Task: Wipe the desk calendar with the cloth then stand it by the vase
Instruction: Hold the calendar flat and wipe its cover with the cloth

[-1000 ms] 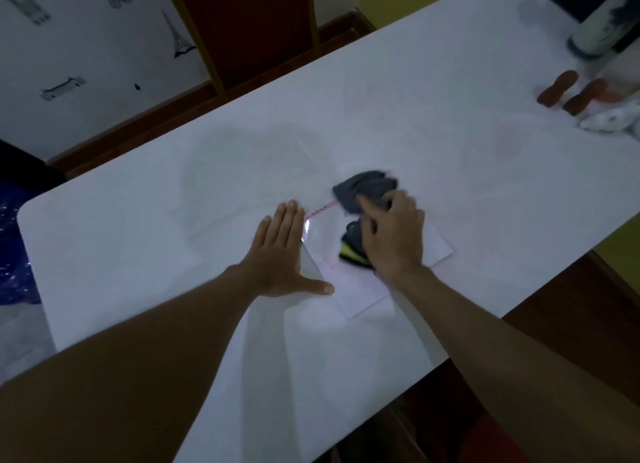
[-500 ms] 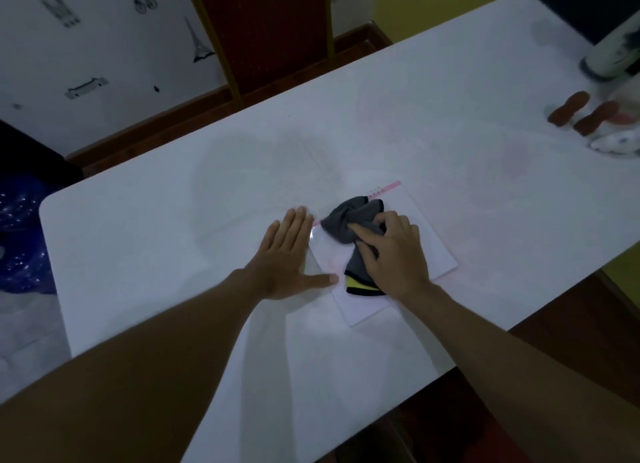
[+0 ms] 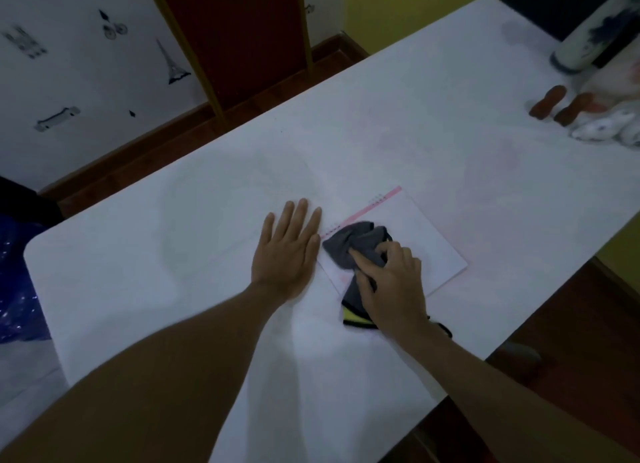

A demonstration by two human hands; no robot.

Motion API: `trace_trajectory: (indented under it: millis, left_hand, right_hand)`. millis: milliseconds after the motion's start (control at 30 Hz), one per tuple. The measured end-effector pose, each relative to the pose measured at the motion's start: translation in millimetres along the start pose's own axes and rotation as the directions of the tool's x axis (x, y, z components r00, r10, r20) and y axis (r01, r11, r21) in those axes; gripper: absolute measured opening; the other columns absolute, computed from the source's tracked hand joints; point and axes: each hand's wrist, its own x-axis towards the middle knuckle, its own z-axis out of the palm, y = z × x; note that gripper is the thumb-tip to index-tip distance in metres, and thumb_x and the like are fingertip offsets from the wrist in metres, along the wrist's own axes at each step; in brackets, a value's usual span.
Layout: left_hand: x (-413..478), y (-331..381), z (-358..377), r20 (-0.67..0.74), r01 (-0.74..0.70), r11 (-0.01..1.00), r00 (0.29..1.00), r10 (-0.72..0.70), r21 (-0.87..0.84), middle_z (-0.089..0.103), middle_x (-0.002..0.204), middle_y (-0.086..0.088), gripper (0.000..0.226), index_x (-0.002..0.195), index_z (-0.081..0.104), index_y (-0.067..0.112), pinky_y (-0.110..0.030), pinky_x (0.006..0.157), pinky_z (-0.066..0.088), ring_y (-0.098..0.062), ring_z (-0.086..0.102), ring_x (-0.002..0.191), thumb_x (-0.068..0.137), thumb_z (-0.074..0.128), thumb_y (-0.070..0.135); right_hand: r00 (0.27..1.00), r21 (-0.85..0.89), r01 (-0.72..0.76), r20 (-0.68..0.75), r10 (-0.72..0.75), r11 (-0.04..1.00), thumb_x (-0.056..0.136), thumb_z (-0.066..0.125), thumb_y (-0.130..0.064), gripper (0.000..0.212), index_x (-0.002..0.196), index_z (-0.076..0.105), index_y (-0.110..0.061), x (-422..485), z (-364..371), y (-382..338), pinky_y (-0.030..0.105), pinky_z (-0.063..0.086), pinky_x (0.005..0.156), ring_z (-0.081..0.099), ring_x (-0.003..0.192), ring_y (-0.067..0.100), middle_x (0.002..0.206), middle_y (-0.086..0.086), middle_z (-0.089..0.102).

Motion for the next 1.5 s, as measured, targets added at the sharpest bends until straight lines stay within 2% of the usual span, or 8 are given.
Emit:
trace_trajectory:
  millis: [233,400,833,933,1033,1233,1400,1500]
  left_hand:
    - [2.7,-3.8,7.3,-0.053,-0.027,1.0,0.998,0.027,-0.003,-0.004,0.171,-0.002,0.057,0.162,0.0,0.028,-0.049,0.127,0.003,-0.023,-0.008,0.157,0.108,0.004,0.042]
    - [3.1,-4.6,8.9,-0.037,-0.032,0.999,0.999,0.032,0.01,-0.007,0.171,-0.003,0.057,0.162,-0.003,0.028,-0.05,0.127,0.004,-0.024,-0.011,0.157,0.108,0.004,0.042]
    - [3.6,-4.1,6.6,-0.054,-0.042,0.999,0.998,0.042,0.005,-0.001,0.171,-0.003,0.058,0.163,0.001,0.027,-0.05,0.127,0.004,-0.024,-0.007,0.157,0.107,0.002,0.043]
    - [2.4,-4.9,7.0,-0.041,-0.041,0.999,0.998,0.041,0.015,-0.005,0.171,-0.004,0.057,0.162,-0.002,0.027,-0.049,0.127,0.003,-0.024,-0.009,0.157,0.108,0.003,0.043]
    - [3.0,-4.8,5.5,-0.029,-0.043,0.999,0.999,0.044,0.02,-0.006,0.171,-0.004,0.057,0.162,-0.003,0.027,-0.05,0.127,0.003,-0.025,-0.009,0.157,0.107,0.004,0.042]
    - [3.1,-2.9,2.5,-0.028,-0.043,0.999,0.999,0.043,-0.004,-0.002,0.171,-0.003,0.058,0.163,0.001,0.027,-0.05,0.126,0.002,-0.024,-0.007,0.157,0.106,0.003,0.041]
    - [2.4,-4.1,1.8,-0.016,-0.041,0.999,0.999,0.041,-0.002,-0.004,0.171,-0.003,0.058,0.163,0.0,0.027,-0.05,0.126,0.003,-0.024,-0.008,0.157,0.107,0.004,0.041]
    - [2.3,-2.9,1.8,-0.021,-0.03,0.999,0.999,0.029,-0.022,-0.002,0.171,-0.002,0.058,0.163,0.003,0.028,-0.05,0.126,0.003,-0.023,-0.006,0.158,0.106,0.005,0.042]
  right_hand:
    - [0.975,-0.001,-0.195,-0.108,0.193,0.981,0.087,0.07,-0.021,0.029,0.116,0.072,-0.027,9.9,4.3,-7.1,0.038,0.037,0.069,0.048,0.083,0.031,0.088,0.01,0.051]
    - [0.999,-0.053,0.024,-0.026,-0.026,0.998,0.089,0.066,-0.034,0.031,0.12,0.067,-0.035,-27.5,8.2,-21.4,0.032,0.026,0.071,0.043,0.085,0.022,0.088,0.002,0.048]
    - [0.927,-0.038,-0.365,-0.113,0.359,0.93,0.08,0.071,-0.054,0.034,0.111,0.072,-0.039,-4.5,12.9,-30.3,0.038,0.033,0.076,0.048,0.091,0.03,0.09,0.003,0.058]
    - [0.97,-0.073,-0.238,-0.071,0.233,0.968,0.086,0.058,-0.057,0.033,0.115,0.066,-0.042,-15.0,17.0,-39.1,0.035,0.028,0.075,0.046,0.089,0.026,0.09,0.0,0.053]
    - [0.994,-0.108,-0.108,-0.046,0.104,0.988,0.089,0.057,-0.051,0.03,0.117,0.066,-0.043,-22.6,7.6,-24.2,0.033,0.021,0.074,0.045,0.087,0.024,0.091,-0.001,0.05]
    - [0.919,-0.139,-0.38,-0.166,0.357,0.914,0.095,0.056,-0.036,0.031,0.124,0.065,-0.033,28.4,2.1,6.0,0.04,0.032,0.078,0.048,0.101,0.033,0.111,0.009,0.055]
    - [0.997,-0.104,-0.066,-0.049,0.061,0.992,0.095,0.051,-0.028,0.037,0.13,0.061,-0.03,-17.3,-0.6,3.0,0.039,0.037,0.077,0.048,0.105,0.032,0.117,0.011,0.056]
    - [0.981,-0.133,-0.174,-0.114,0.159,0.976,0.092,0.057,-0.021,0.037,0.128,0.065,-0.025,10.0,-17.6,41.0,0.041,0.037,0.077,0.051,0.1,0.037,0.112,0.017,0.056]
